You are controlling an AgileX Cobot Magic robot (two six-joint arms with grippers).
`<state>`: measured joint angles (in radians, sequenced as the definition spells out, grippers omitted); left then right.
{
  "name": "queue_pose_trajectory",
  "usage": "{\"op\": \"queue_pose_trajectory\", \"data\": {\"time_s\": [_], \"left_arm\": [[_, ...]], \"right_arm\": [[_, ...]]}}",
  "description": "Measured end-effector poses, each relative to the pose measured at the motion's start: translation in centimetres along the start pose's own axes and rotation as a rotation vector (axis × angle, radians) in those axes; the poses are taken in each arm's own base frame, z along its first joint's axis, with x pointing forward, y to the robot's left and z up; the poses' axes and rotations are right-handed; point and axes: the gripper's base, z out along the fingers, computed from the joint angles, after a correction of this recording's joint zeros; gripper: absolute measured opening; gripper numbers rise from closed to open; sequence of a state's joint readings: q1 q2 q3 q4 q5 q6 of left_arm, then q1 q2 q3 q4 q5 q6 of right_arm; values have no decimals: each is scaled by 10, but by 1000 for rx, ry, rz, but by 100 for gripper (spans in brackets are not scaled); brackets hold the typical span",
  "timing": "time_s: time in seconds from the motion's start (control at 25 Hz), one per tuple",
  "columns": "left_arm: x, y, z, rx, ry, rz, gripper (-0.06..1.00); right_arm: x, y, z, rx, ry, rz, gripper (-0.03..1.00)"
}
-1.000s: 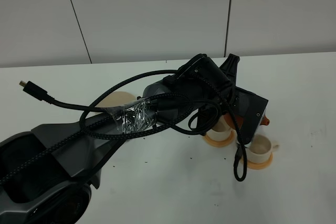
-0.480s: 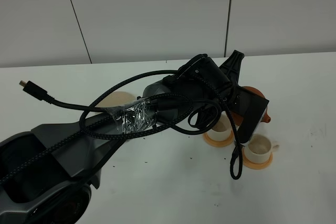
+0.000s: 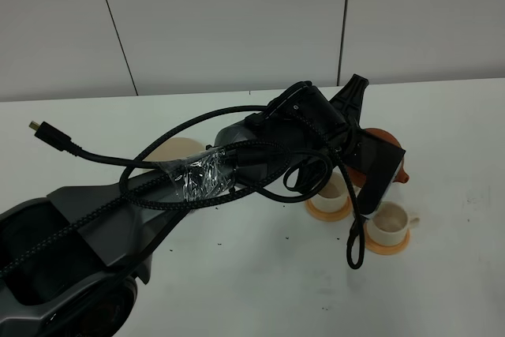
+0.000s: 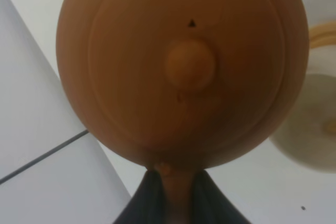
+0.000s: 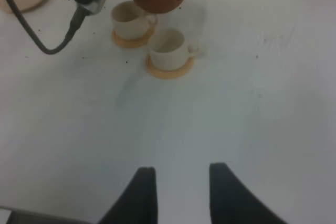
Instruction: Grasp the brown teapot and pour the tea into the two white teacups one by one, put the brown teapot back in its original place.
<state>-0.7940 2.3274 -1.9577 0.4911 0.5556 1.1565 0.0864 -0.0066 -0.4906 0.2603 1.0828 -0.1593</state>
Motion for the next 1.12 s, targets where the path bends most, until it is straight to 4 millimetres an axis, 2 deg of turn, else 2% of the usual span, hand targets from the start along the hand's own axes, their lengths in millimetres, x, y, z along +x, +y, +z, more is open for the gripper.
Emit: {"op": "queue_pose_trajectory", "data": {"time_s": [0.4, 1.12], "left_arm": [[0, 1, 0, -8, -3, 20, 17], [0, 1, 0, -15, 6, 215, 17]], "right_arm": [[0, 0, 0, 0, 0, 0, 24], [0, 0, 0, 0, 0, 0, 24]]}}
